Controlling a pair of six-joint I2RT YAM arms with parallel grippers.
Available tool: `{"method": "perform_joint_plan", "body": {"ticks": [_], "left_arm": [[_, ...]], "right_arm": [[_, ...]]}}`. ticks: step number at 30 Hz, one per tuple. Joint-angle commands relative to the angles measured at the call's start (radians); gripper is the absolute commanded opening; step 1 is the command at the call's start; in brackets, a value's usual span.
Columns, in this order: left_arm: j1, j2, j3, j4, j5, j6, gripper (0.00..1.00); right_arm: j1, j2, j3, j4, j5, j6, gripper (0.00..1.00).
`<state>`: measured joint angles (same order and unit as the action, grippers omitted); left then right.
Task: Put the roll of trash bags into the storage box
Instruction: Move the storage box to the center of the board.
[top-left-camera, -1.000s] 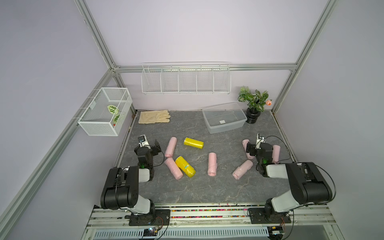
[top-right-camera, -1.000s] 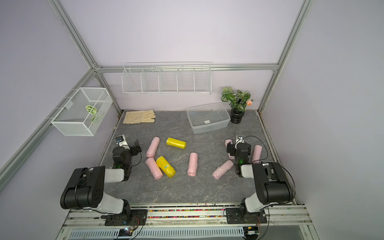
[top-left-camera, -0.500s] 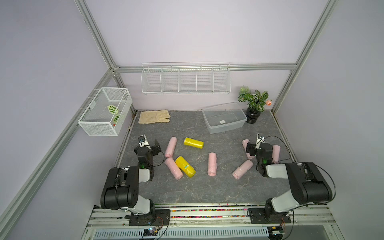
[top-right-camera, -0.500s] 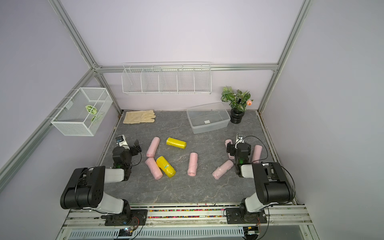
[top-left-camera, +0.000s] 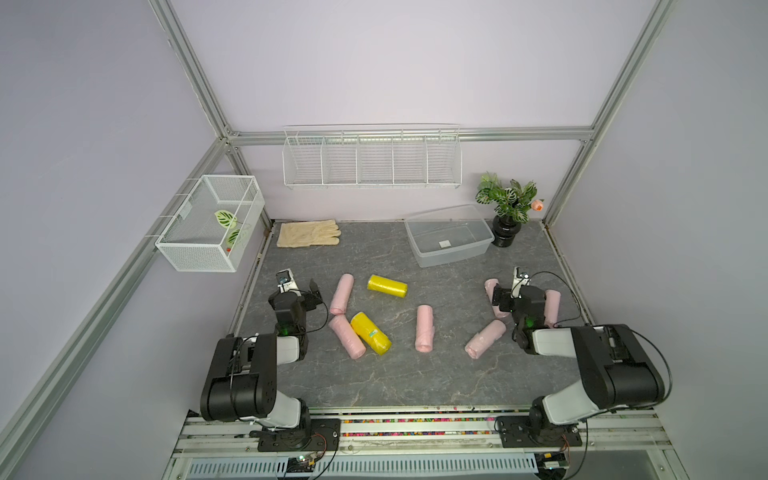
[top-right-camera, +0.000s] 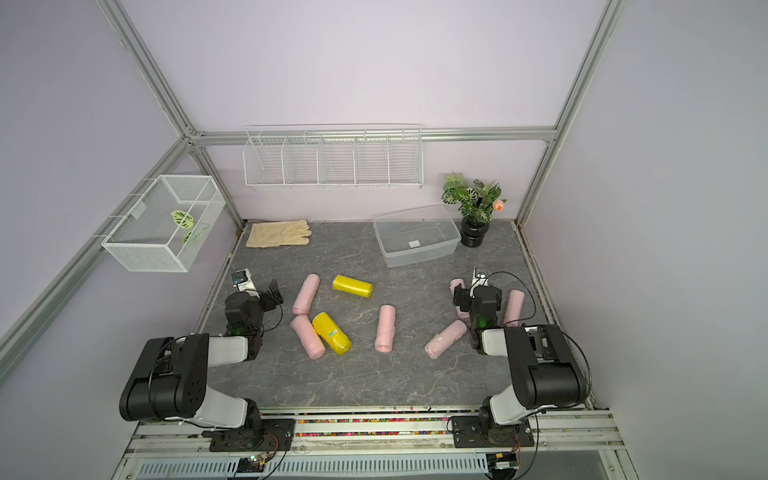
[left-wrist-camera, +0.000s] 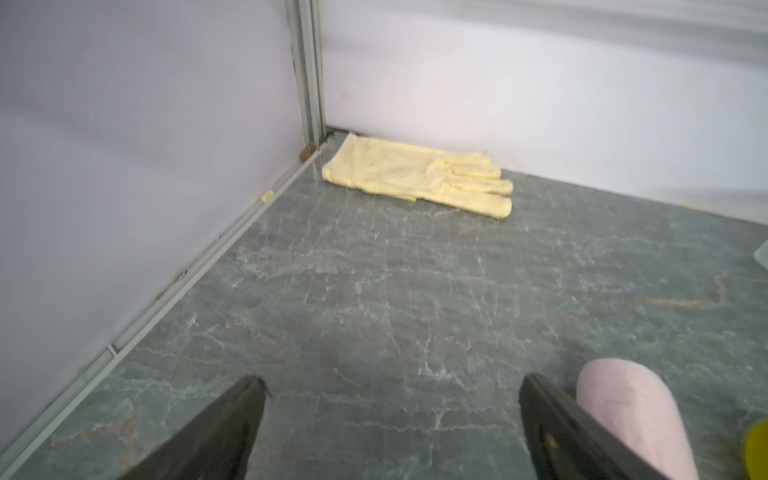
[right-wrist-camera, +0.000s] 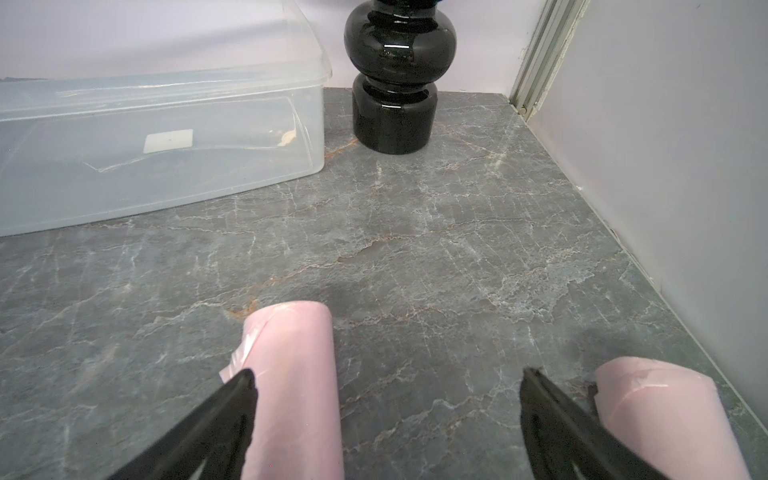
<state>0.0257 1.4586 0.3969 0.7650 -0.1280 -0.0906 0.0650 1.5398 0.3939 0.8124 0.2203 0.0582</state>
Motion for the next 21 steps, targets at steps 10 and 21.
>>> {"method": "perform_joint_plan", "body": {"ticks": [10, 21], "left_arm": [[-0.144, -0.140, 0.490, -0.751, 0.188, -0.173, 0.98], [-0.360, 0.225, 0.931, -1.048, 0.181, -0.257, 0.93]], "right_arm": [[0.000, -0.015, 0.013, -0.008, 0.014, -0.005, 0.99], [0.002, -0.026, 0.035, -0.018, -0.019, -0.031, 0.99]]}}
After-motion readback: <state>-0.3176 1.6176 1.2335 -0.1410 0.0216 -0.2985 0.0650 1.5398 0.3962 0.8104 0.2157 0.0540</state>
